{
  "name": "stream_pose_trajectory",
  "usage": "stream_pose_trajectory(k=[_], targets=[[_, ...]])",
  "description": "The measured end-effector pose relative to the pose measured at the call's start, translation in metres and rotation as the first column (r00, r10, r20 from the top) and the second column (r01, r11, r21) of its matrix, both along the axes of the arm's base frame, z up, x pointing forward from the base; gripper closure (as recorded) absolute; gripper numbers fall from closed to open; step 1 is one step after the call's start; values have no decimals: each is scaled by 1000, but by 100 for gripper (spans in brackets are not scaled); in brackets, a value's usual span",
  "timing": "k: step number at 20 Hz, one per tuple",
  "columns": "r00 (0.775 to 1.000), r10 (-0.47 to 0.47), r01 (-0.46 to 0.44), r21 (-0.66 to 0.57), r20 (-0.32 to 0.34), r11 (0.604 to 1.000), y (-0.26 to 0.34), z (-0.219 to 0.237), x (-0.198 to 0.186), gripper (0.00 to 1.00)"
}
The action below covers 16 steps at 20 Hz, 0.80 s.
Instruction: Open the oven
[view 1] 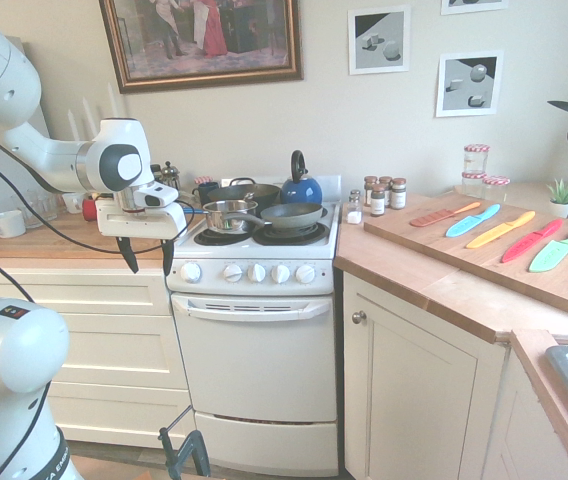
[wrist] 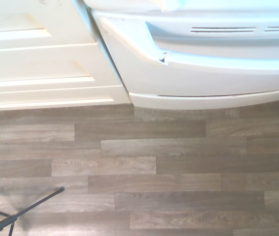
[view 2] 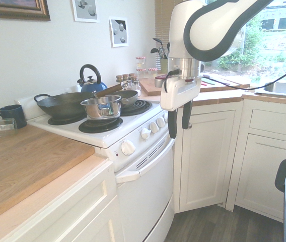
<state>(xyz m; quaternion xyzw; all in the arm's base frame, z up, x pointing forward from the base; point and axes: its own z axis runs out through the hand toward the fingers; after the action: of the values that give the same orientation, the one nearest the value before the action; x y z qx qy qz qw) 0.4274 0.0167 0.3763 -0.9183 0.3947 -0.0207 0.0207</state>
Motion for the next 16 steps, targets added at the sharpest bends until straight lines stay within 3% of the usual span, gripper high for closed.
stream_pose_trajectory(k=[7, 16], targets=[[997, -50, 49, -16, -57, 999, -41, -43, 5, 0], [998, -69, 69, -21, -14, 997, -98, -139, 74, 0]])
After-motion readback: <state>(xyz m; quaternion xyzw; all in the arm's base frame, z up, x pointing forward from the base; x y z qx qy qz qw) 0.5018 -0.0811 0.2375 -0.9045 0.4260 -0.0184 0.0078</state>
